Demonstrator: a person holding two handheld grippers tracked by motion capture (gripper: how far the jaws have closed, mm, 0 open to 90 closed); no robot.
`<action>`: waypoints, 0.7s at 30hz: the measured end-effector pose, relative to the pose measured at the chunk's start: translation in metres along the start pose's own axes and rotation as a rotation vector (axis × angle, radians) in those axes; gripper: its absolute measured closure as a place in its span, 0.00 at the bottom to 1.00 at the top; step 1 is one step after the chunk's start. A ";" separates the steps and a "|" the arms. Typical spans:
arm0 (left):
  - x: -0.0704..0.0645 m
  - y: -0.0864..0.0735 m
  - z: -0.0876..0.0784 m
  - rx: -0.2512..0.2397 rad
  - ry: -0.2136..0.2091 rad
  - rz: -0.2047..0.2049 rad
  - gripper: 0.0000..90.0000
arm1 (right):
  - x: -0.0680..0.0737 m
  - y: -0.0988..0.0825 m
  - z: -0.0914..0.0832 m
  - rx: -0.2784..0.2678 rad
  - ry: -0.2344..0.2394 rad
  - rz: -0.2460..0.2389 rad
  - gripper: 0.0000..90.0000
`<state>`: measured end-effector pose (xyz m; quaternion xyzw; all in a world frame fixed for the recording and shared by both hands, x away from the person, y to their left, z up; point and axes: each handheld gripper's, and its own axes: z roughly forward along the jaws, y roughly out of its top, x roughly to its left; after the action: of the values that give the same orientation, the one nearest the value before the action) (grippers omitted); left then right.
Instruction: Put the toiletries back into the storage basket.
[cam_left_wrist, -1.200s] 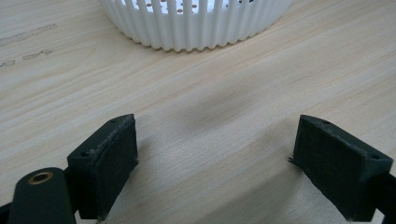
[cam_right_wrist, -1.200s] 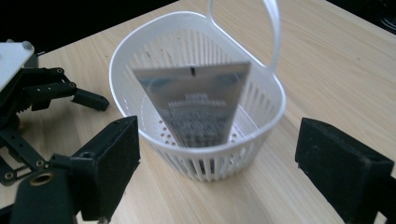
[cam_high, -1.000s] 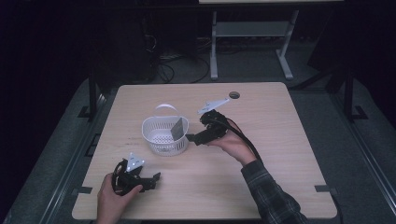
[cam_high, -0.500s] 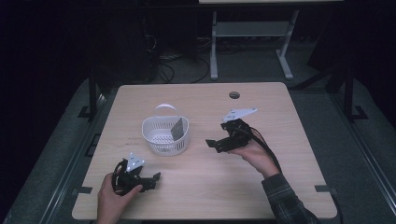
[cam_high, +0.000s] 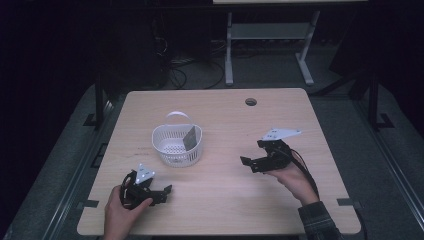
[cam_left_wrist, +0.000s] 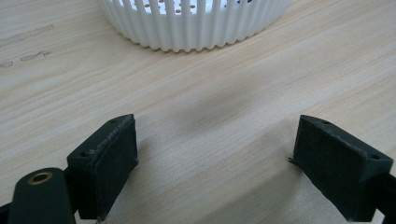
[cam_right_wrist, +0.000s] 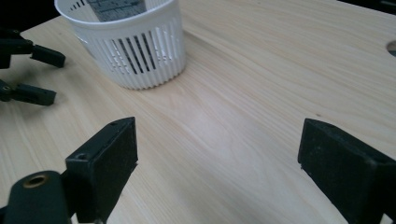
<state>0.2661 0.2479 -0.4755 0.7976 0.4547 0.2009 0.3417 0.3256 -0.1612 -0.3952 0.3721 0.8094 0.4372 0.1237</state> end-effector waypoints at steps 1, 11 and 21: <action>0.000 0.000 0.000 0.000 0.001 0.002 0.14 | -0.001 -0.003 -0.002 -0.003 -0.007 0.004 0.13; 0.000 0.000 0.000 0.001 -0.001 0.002 0.14 | -0.004 -0.039 -0.017 0.002 -0.040 0.039 0.13; 0.000 0.000 0.000 0.001 -0.004 0.005 0.14 | -0.009 -0.076 -0.029 0.025 -0.130 0.052 0.13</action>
<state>0.2659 0.2477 -0.4755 0.7992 0.4522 0.2000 0.3416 0.2790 -0.2114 -0.4405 0.4220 0.7952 0.4048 0.1600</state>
